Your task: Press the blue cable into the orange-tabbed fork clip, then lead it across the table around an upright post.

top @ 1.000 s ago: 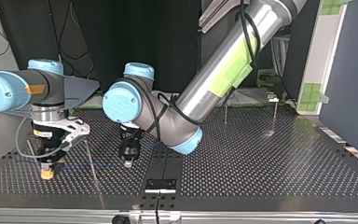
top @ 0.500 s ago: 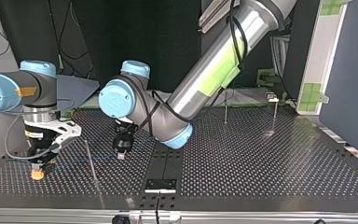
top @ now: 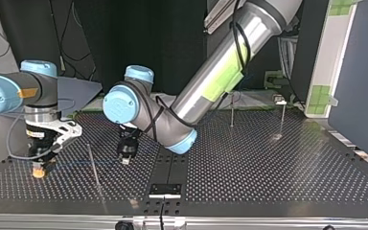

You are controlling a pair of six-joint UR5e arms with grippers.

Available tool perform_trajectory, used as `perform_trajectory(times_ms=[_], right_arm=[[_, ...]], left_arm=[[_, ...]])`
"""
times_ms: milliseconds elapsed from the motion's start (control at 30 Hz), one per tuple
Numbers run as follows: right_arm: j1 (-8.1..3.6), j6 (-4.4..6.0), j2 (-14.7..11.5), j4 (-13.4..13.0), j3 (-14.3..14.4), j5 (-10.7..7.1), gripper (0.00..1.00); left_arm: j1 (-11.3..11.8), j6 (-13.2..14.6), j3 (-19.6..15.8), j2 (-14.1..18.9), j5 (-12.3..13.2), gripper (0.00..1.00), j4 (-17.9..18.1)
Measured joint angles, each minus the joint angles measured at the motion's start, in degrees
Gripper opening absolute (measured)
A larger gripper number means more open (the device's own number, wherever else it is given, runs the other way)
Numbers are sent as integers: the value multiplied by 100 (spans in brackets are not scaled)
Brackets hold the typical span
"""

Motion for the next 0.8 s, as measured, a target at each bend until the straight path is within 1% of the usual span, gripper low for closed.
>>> perform_trajectory(times_ms=[167, 333, 400, 600, 800], right_arm=[[-20, 18, 17, -7, 51, 11, 0], [-65, 91, 34, -36, 173, 27, 0], [-80, 103, 38, -46, 230, 29, 0], [-118, 133, 56, -78, 414, 39, 0], [-139, 140, 187, -94, 603, 22, 0]], left_arm=[[40, -91, 11, -19, 67, 0, 13], [74, -123, -1, -23, 81, 0, 18], [82, -129, -5, -27, 80, 0, 22], [88, -137, -9, -160, 69, 0, 2], [93, -152, -11, -277, 49, 0, -8]])
